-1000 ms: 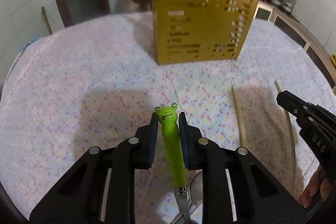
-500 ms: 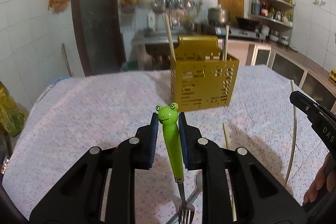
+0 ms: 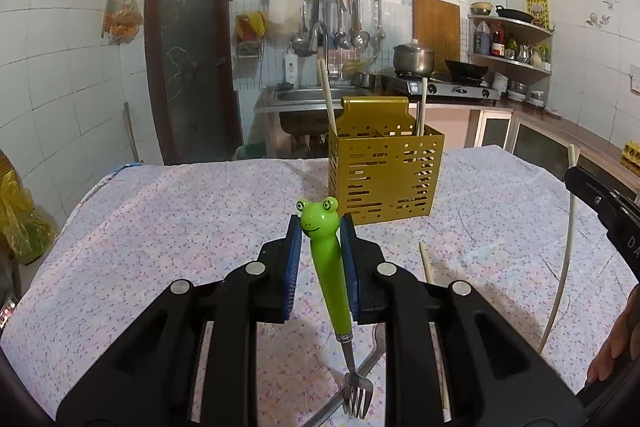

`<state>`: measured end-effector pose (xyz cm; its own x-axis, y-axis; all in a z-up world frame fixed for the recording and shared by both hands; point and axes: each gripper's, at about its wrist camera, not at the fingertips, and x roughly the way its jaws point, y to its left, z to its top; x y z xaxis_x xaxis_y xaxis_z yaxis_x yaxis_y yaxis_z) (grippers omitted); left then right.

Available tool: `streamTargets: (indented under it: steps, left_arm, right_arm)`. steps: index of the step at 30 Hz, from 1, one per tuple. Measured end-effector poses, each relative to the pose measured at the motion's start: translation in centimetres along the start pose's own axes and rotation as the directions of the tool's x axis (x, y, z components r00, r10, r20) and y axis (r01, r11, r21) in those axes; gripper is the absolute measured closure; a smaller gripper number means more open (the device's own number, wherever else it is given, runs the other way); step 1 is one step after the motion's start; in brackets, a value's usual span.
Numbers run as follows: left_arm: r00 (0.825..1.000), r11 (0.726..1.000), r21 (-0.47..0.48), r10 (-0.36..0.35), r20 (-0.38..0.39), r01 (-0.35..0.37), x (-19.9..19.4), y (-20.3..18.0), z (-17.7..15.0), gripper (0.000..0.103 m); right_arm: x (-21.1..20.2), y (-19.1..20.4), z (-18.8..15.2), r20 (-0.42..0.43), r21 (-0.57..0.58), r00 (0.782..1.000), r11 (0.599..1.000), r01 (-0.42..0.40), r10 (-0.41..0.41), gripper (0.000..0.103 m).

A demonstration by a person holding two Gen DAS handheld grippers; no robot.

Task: Organize utensils
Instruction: 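Carry the frog fork and chopstick up and lower them into the holder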

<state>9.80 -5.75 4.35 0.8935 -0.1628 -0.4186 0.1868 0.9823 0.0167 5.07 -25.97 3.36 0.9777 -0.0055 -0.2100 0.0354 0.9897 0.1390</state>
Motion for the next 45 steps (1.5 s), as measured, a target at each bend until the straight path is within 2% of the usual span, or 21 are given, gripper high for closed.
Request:
streamTargets:
  steps: [12, 20, 25, 30, 39, 42, 45]
  left_arm:
    - [0.998, 1.000, -0.019, 0.002, 0.067, 0.000, -2.0, 0.3, 0.1, 0.085]
    - [0.996, 1.000, -0.026, -0.013, 0.089, 0.015, -1.5, 0.0, 2.2, 0.085]
    - [0.990, 0.999, -0.029, -0.027, 0.136, 0.031, -1.0, -0.4, 5.2, 0.085]
    - [0.982, 0.999, -0.025, -0.038, 0.187, 0.043, 0.2, -1.1, 9.5, 0.085]
    - [0.942, 0.999, -0.031, -0.032, 0.335, 0.044, 3.7, -2.7, 19.4, 0.085]
    - [0.937, 0.999, -0.039, -0.021, 0.347, 0.037, 5.8, -3.1, 21.1, 0.085]
    - [0.943, 0.998, -0.056, -0.011, 0.333, 0.032, 9.3, -3.1, 21.4, 0.085]
  right_arm:
    - [-1.5, 0.1, 0.3, 0.081, -0.023, 0.997, 1.000, 0.009, -0.007, 0.097]
    - [-0.5, -0.2, 1.8, 0.122, -0.014, 0.993, 1.000, 0.009, -0.007, 0.097]
    - [0.8, -0.4, 4.4, 0.158, -0.017, 0.987, 1.000, 0.002, 0.000, 0.097]
    - [3.2, -0.4, 9.0, 0.217, -0.019, 0.976, 1.000, 0.002, 0.002, 0.097]
    - [9.0, -0.1, 16.8, 0.329, 0.018, 0.944, 1.000, 0.000, -0.006, 0.097]
    - [11.3, 0.5, 17.8, 0.338, 0.008, 0.941, 1.000, 0.003, -0.006, 0.097]
    - [14.1, 0.7, 17.7, 0.341, 0.003, 0.940, 1.000, -0.006, 0.005, 0.097]
